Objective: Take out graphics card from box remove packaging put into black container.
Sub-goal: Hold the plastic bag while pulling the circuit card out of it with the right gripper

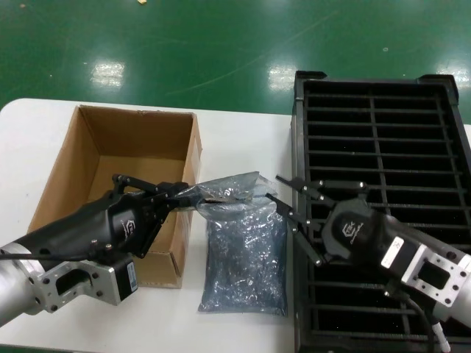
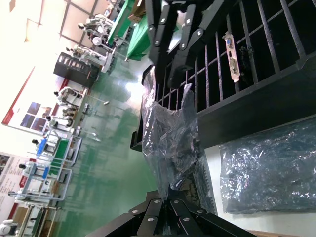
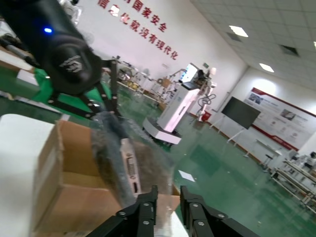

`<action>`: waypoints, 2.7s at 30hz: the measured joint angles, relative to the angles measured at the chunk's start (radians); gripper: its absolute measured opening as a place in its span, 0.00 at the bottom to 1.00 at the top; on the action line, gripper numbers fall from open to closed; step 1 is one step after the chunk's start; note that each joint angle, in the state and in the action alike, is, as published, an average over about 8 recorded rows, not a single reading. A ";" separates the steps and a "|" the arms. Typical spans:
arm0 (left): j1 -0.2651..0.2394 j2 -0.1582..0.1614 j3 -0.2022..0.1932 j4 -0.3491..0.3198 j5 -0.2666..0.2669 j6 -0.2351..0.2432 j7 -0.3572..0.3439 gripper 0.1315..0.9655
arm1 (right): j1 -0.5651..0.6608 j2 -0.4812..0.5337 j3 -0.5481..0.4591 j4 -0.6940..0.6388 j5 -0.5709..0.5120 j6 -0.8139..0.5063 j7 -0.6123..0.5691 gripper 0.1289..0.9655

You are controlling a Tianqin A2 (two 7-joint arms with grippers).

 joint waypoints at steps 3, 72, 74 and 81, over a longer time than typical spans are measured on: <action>0.000 0.000 0.000 0.000 0.000 0.000 0.000 0.01 | -0.014 0.011 -0.003 0.012 0.005 -0.016 -0.012 0.14; 0.000 0.000 0.000 0.000 0.000 0.000 0.000 0.01 | 0.451 -0.070 -0.243 -0.368 -0.174 -0.254 0.042 0.15; 0.000 0.000 0.000 0.000 0.000 0.000 0.000 0.01 | 0.454 -0.076 -0.242 -0.376 -0.174 -0.251 0.046 0.15; 0.000 0.000 0.000 0.000 0.000 0.000 0.000 0.01 | 0.460 -0.101 -0.245 -0.397 -0.174 -0.239 0.064 0.16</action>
